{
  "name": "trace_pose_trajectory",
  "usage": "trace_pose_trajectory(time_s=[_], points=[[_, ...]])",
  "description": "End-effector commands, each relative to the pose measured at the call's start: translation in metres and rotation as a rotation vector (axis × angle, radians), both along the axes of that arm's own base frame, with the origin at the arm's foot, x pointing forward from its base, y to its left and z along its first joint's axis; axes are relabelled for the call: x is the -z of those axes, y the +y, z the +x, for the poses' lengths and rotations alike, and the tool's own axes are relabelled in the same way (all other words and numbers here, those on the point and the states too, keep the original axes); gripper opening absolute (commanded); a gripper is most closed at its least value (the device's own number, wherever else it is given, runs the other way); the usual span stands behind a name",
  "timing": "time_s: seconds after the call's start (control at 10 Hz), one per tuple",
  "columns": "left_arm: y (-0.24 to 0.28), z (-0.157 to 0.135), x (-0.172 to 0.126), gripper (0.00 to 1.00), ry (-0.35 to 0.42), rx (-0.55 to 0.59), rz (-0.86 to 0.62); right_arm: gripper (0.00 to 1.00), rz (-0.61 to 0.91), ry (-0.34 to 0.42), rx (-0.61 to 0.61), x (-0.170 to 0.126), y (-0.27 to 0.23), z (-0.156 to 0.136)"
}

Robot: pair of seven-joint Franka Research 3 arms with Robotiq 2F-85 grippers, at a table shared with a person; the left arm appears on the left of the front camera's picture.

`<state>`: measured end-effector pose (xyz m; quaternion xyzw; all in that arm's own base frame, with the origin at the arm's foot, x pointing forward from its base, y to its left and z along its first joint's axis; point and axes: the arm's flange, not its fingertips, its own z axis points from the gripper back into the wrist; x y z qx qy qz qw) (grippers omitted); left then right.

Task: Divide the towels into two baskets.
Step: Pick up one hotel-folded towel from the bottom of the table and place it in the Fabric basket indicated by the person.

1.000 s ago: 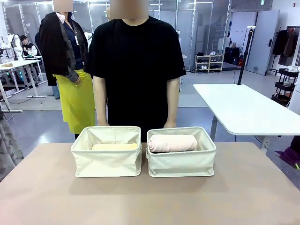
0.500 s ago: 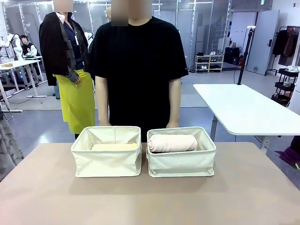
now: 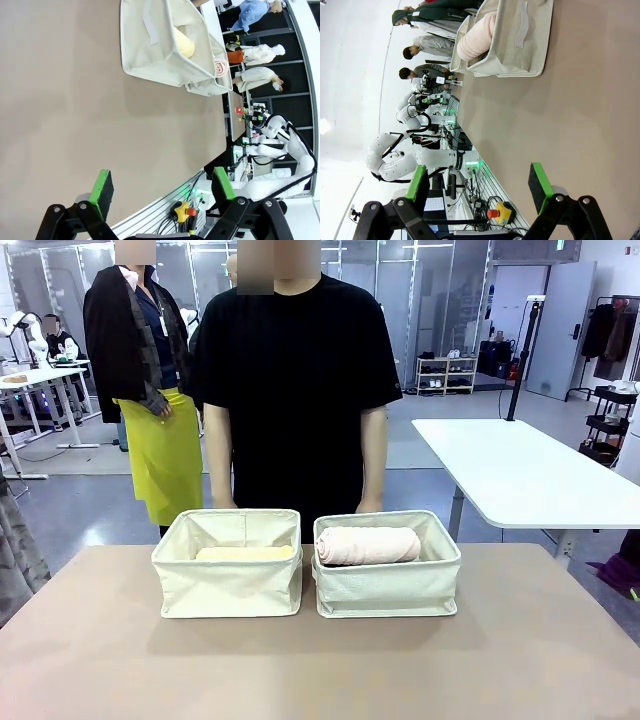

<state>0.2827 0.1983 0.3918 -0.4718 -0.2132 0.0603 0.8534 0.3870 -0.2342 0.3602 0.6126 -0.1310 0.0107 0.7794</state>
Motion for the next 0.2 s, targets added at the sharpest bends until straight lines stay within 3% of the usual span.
trace_pose_trajectory(time_s=[0.0,0.1], points=[[0.0009,-0.0007,-0.0008,1.00,-0.011,-0.001,-0.021,1.00,-0.010,0.023,0.009,-0.0033,0.0043,-0.0030],[0.0009,-0.0007,-0.0008,1.00,-0.011,-0.001,-0.021,1.00,-0.010,0.023,0.009,-0.0033,0.0043,-0.0030]])
